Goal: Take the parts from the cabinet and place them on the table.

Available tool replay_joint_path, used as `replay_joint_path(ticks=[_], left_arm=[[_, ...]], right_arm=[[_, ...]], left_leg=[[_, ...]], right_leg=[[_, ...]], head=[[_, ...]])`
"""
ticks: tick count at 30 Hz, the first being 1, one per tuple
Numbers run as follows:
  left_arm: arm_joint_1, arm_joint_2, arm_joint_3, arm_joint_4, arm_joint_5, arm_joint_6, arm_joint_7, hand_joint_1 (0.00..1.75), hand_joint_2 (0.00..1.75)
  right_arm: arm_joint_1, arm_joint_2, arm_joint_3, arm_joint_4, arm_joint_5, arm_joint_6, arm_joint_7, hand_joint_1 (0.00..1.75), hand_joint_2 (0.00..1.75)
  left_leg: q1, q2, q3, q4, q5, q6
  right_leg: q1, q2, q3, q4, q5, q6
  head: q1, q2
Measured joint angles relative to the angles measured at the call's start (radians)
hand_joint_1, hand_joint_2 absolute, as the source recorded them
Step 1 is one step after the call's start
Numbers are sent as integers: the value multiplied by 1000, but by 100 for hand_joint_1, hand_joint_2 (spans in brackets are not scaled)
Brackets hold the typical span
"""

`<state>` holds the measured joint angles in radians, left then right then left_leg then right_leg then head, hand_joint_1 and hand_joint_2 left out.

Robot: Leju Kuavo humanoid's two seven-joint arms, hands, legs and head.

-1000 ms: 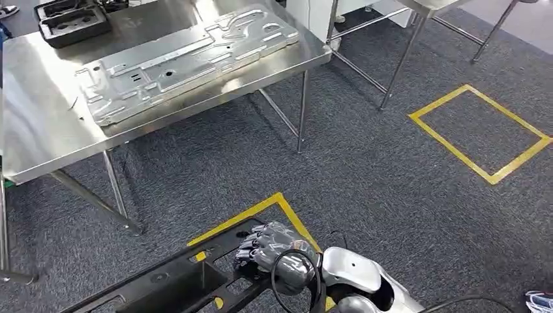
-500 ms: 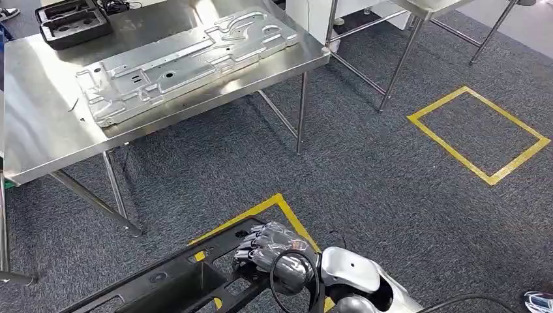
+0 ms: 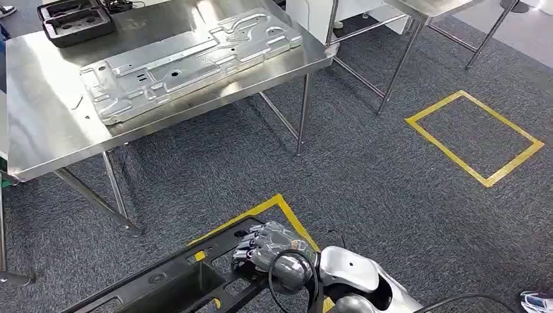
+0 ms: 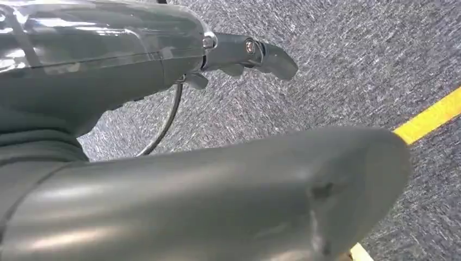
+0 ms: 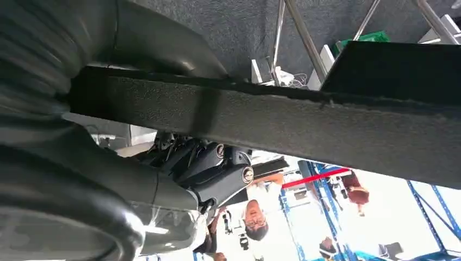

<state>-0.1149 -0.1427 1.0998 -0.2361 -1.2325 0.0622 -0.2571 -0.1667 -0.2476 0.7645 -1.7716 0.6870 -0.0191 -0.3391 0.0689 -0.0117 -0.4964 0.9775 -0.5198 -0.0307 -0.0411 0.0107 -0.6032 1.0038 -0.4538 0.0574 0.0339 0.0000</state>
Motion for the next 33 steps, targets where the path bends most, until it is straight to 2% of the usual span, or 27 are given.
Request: replay_joint_path(ticks=[1, 2, 3, 4, 5, 6, 7, 9, 10, 11, 12, 13, 15, 16, 17, 19, 20, 21, 22, 24, 25, 26, 27, 29, 31, 32, 33], left_arm=[[-1, -1, 0, 0, 0, 2, 0, 0, 0], [-1, -1, 0, 0, 1, 2, 3, 0, 0], [1, 0, 1, 1, 2, 3, 5, 0, 0], [1, 0, 2, 1, 3, 3, 6, 0, 0], [1, 0, 2, 1, 3, 3, 6, 0, 0], [1, 0, 3, 1, 3, 3, 6, 0, 0], [1, 0, 3, 1, 3, 3, 6, 0, 0], [4, 0, 4, 5, 3, 1, 6, 0, 0], [4, 2, 5, 5, 3, 1, 6, 0, 0], [1, 6, 6, 6, 3, 1, 6, 0, 0], [2, 6, 6, 6, 3, 2, 6, 0, 0], [4, 6, 7, 7, 3, 1, 6, 0, 0], [6, 5, 8, 8, 3, 1, 7, 0, 0], [5, 6, 8, 8, 3, 1, 6, 0, 0], [4, 6, 8, 8, 3, 1, 7, 0, 0], [8, 6, 8, 9, 0, 1, 8, 0, 0], [11, 6, 8, 9, 0, 1, 10, 0, 0], [13, 7, 8, 9, 0, 1, 11, 0, 0], [15, 8, 9, 9, 0, 1, 11, 0, 0], [15, 9, 9, 9, 0, 1, 11, 0, 0], [15, 9, 9, 9, -1, 1, 11, 0, 0], [14, 10, 9, 9, -1, 1, 11, 0, 0], [13, 10, 9, 9, -1, 1, 11, 0, 0], [17, 10, 9, 9, -2, 1, 11, 0, 0], [18, 11, 10, 9, -2, 1, 12, 0, 0], [17, 11, 10, 9, -2, 1, 12, 0, 0], [15, 11, 10, 9, -2, 2, 13, 0, 0]], right_arm=[[-5, -1, 0, 0, -1, 0, 0, 175, 175], [-11, -1, 2, 0, -3, 0, 0, 175, 175], [-10, -1, 2, 0, -4, 1, 1, 175, 175], [-9, -1, 3, 0, -5, 2, 2, 175, 175], [-9, -1, 5, 0, -5, 3, 2, 175, 175], [-9, -2, 5, 0, -5, 4, 3, 175, 175], [-10, -3, 5, 0, -5, 5, 2, 175, 175], [-10, -3, 5, 0, -6, 6, 3, 175, 175], [-11, -3, 5, 0, -7, 6, 2, 175, 175], [-16, -2, 6, -2, -9, 6, 3, 175, 175], [-15, -3, 6, -2, -10, 7, 4, 175, 175], [-13, -4, 6, -2, -10, 6, 4, 175, 175], [-10, -5, 7, -3, -11, 6, 4, 175, 175], [-12, -5, 6, -3, -12, 6, 4, 175, 175], [-12, -5, 6, -3, -13, 6, 4, 175, 175], [-9, -5, 8, -3, -14, 6, 4, 175, 175], [-9, -5, 8, -3, -14, 6, 4, 175, 175], [-9, -5, 8, -3, -14, 6, 4, 175, 175], [-8, -5, 8, -3, -14, 6, 5, 175, 175], [-5, -5, 8, -3, -17, 5, 6, 175, 175], [-4, -5, 8, -3, -17, 5, 7, 175, 175], [-4, -5, 7, -3, -18, 3, 7, 175, 175], [-2, -5, 6, -3, -19, 2, 7, 175, 175], [0, -6, 6, -3, -19, 1, 7, 175, 175], [1, -6, 5, -3, -19, 0, 7, 175, 175], [0, -6, 5, -3, -19, 0, 7, 175, 175], [1, -6, 5, -3, -19, 0, 7, 175, 175]], left_leg=[[-5, 1, 6, -12, 4, 4], [-4, 3, 6, -12, 6, 7], [-5, 5, 6, -12, 6, 7], [-5, 6, 6, -12, 4, 8], [-5, 5, 6, -11, 3, 7], [-3, 4, 8, -11, 1, 5], [0, 1, 12, -10, -4, 0], [10, -4, 25, -4, -20, -17], [9, -6, 27, -2, -30, -29], [1, -8, 19, 12, -35, -38], [1, -7, 13, 8, -32, -43], [2, -7, 14, 6, -29, -47], [10, -3, 21, 5, -37, -54], [8, 10, 7, 45, -51, -48], [2, 13, -30, 118, -78, -42], [-14, 12, -140, 309, -134, -35], [-20, 12, -184, 369, -139, -31], [-24, 12, -201, 383, -134, -28], [-33, 12, -206, 347, -85, -15], [-44, 12, -161, 193, 25, 5], [-48, 12, -141, 123, 61, 16], [-55, 12, -131, 110, 48, 18], [-55, 13, -126, 98, 34, 23], [-57, 9, -130, 96, 33, 29], [-48, 9, -119, 82, 35, 41], [-48, 10, -115, 80, 33, 47], [-48, 10, -113, 80, 30, 51]], right_leg=[[1, -2, -10, 30, -20, -2], [1, -2, -41, 95, -52, -3], [1, -2, -83, 183, -87, -1], [0, -2, -113, 241, -107, 1], [-1, -2, -143, 294, -115, 3], [-3, -2, -147, 291, -100, 5], [-7, -3, -128, 246, -62, 6], [-16, -5, -46, 72, 37, 12], [-18, -4, -26, 43, 12, 20], [-9, -1, -5, 17, -3, 13], [-10, -1, -14, 30, -11, -1], [-8, 0, -18, 35, -15, -7], [-9, 0, -7, 32, -23, -27], [-7, -1, 0, 32, -28, -35], [-5, -5, 5, 32, -33, -43], [7, -8, 15, 32, -42, -57], [14, -7, 21, 32, -47, -64], [18, -7, 25, 32, -50, -67], [24, -3, 37, 32, -58, -69], [29, -1, 59, 32, -71, -66], [29, -1, 62, 31, -78, -63], [40, 0, 62, 36, -84, -57], [39, 0, 57, 35, -85, -55], [37, -3, 59, 26, -84, -49], [33, -4, 58, 40, -97, -40], [33, -4, 36, 82, -121, -39], [32, -4, -9, 164, -158, -37]], head=[[2, 0], [5, 0], [6, 0], [6, 0], [6, 0], [6, 0], [6, 0], [6, 0], [6, 0], [16, 0], [11, 0], [2, 0], [-1, 0], [-6, 0], [-7, 0], [-8, 0], [-9, 0], [-9, 0], [-9, 0], [-9, 0], [-9, 0], [-10, 0], [-10, 0], [-8, 0], [-7, 0], [-6, 0], [-6, 0]])
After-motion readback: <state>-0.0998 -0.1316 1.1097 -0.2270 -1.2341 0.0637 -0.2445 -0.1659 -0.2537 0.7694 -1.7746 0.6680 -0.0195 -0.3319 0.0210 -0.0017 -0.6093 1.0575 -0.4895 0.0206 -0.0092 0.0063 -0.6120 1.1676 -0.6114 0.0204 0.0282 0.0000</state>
